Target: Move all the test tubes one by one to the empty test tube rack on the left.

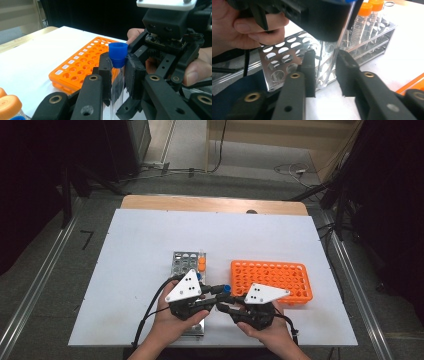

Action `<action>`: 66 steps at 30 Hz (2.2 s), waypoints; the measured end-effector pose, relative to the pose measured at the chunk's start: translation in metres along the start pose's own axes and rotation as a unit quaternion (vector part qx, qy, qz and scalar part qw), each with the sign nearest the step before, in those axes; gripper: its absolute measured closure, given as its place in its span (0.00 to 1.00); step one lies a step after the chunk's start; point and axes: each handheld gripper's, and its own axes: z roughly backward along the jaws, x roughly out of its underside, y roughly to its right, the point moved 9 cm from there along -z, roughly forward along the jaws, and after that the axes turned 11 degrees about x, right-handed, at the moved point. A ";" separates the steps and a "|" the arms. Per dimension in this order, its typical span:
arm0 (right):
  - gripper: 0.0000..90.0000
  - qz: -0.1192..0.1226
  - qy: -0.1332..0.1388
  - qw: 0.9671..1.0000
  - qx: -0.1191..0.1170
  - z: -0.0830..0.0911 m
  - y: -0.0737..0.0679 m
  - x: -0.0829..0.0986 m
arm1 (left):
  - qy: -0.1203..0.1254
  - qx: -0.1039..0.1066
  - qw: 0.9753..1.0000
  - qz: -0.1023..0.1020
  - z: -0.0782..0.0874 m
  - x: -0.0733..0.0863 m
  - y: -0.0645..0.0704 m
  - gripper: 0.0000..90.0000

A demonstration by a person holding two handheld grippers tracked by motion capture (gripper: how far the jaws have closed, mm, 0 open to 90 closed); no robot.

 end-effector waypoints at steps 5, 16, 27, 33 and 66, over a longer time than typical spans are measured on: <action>0.60 -0.004 0.007 1.000 -0.003 0.001 0.000 -0.002 | 0.006 -0.005 1.000 0.003 0.004 -0.002 -0.002 0.86; 0.30 -0.026 0.008 1.000 -0.005 0.001 0.004 -0.002 | 0.013 -0.015 1.000 0.005 0.011 -0.004 -0.006 0.86; 0.08 -0.025 0.008 1.000 -0.004 0.005 0.011 -0.001 | 0.022 -0.035 0.999 0.012 0.026 -0.003 -0.017 0.86; 0.08 -0.030 0.013 0.999 0.003 0.013 0.023 0.002 | 0.022 -0.056 0.998 0.010 0.036 -0.002 -0.025 0.86; 0.08 -0.053 0.008 0.997 0.064 0.047 0.062 0.026 | 0.021 -0.118 0.992 0.034 0.039 0.025 -0.050 0.86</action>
